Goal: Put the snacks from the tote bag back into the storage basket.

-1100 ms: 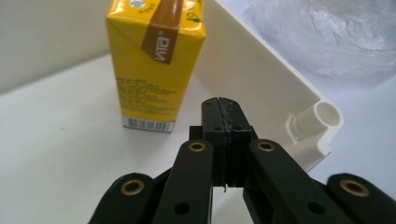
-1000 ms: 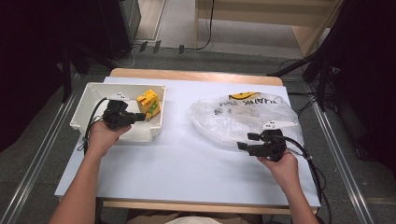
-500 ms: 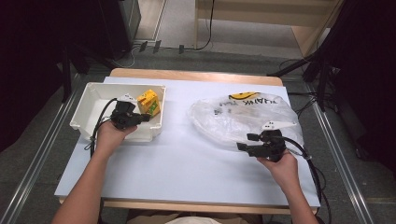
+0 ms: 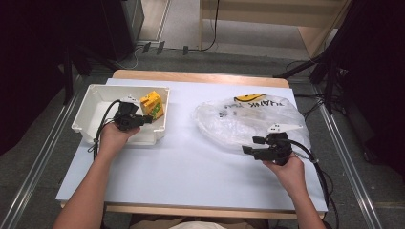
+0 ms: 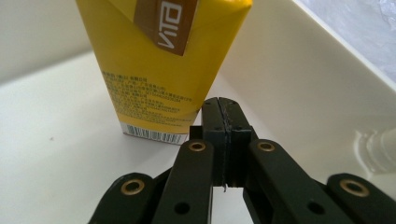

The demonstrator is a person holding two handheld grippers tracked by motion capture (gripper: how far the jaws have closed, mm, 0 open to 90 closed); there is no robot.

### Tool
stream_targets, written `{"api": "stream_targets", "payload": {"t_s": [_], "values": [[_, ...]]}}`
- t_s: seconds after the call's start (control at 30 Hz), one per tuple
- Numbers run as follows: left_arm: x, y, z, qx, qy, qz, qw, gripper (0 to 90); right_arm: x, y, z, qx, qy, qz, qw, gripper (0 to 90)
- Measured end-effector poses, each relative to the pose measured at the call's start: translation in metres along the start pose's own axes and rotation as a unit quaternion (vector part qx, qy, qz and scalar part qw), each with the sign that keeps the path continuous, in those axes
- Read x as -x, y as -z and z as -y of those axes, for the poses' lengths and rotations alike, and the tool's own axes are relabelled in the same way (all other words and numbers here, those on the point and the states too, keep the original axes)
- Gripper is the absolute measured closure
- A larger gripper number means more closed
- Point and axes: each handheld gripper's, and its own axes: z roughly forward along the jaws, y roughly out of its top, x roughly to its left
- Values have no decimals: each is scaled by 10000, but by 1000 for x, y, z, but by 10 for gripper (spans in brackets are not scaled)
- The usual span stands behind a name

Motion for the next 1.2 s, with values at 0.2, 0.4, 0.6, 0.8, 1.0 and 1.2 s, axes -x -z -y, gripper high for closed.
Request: {"api": "stream_targets", "payload": {"t_s": [0.2, 0.4, 0.6, 0.8, 1.0, 1.2], "values": [[-5, -2, 0, -6, 136, -47, 9999, 900, 0, 0, 0, -8, 5, 2, 10000, 355], [-8, -4, -1, -3, 239, -59, 9997, 900, -1, 0, 0, -16, 6, -6, 10000, 361], [-14, -7, -2, 18, 330, -141, 9994, 900, -1, 0, 1, -23, 21, 5, 10000, 361], [-18, -10, -3, 29, 353, -192, 9992, 900, -2, 1, 2, -50, 28, 21, 10000, 362], [-22, -12, -4, 82, 436, -204, 9988, 900, -3, 2, 3, -62, 55, 48, 10000, 363], [-25, -14, -4, 113, 481, -203, 9986, 900, -4, 3, 4, -67, 45, 56, 10000, 364]]}}
